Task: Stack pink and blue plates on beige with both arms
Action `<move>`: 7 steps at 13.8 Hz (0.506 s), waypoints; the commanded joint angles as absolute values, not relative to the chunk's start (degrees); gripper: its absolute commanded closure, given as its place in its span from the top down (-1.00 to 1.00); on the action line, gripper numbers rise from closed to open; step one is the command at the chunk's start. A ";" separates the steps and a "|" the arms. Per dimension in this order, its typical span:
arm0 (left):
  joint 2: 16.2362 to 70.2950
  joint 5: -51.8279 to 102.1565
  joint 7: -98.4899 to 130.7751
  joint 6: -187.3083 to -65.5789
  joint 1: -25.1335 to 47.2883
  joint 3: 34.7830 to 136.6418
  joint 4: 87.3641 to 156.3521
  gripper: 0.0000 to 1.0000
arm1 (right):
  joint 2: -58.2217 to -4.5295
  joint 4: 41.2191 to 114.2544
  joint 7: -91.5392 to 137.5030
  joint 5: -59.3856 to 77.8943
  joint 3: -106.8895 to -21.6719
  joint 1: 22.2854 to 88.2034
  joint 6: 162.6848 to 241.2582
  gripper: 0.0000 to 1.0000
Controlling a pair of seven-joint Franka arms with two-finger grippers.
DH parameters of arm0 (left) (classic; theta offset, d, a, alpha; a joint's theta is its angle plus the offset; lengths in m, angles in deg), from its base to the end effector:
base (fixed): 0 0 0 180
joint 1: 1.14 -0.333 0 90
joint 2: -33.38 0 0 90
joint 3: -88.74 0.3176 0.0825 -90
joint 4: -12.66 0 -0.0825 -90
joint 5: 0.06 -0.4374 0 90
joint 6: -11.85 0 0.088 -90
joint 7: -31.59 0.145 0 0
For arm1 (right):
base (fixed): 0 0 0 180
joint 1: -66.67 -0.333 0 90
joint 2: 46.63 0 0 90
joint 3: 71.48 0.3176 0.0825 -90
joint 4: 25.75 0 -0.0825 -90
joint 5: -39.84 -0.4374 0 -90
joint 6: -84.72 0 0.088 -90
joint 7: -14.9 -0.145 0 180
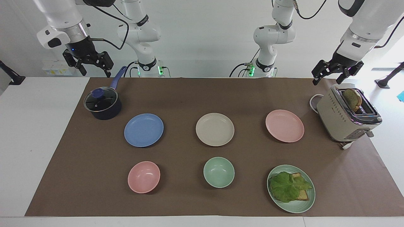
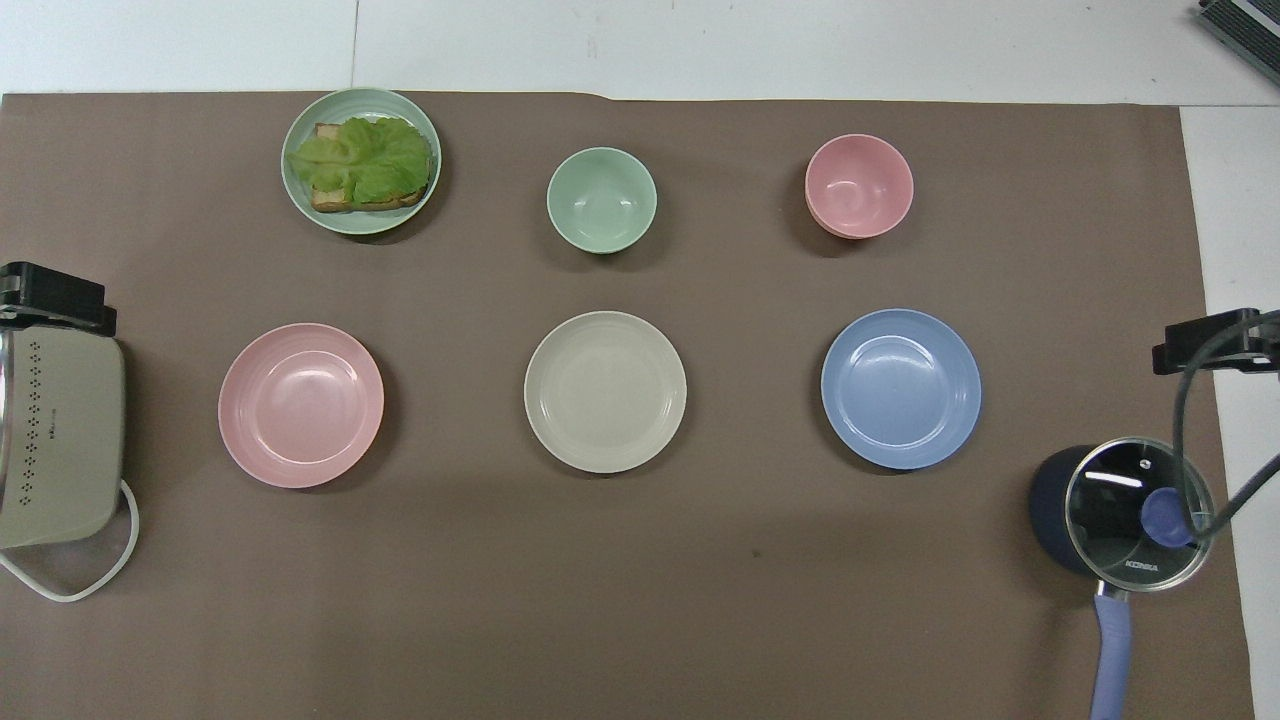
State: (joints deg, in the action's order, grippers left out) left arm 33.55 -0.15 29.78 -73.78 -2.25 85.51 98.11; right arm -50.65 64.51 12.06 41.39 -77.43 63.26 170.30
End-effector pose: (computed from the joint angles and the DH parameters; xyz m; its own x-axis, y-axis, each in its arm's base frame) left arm 0.6009 -0.0220 0.6210 1.0000 -0.0053 0.0002 -0.0053 -1.0000 -0.0014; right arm 0.5767 -0.0316 0.6204 0.9954 -0.0955 -0.0109 -0.0953 -0.9952 0.0203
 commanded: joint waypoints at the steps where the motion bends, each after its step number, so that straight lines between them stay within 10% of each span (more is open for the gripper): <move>1: 32.77 0.47 30.71 -72.61 -2.28 85.66 98.00 1.00 | -51.38 65.30 13.05 41.51 -77.37 63.51 170.07 1.00; 7: 32.24 0.56 30.27 -76.45 -2.90 85.84 105.62 1.00 | -51.38 65.30 13.05 41.51 -77.37 63.51 170.07 1.00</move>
State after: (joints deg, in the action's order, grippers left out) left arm 33.48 -0.13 29.80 -73.87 -2.33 85.77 100.27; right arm -50.65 64.51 12.06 41.39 -77.43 63.26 170.30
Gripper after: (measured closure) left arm 0.000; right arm 0.000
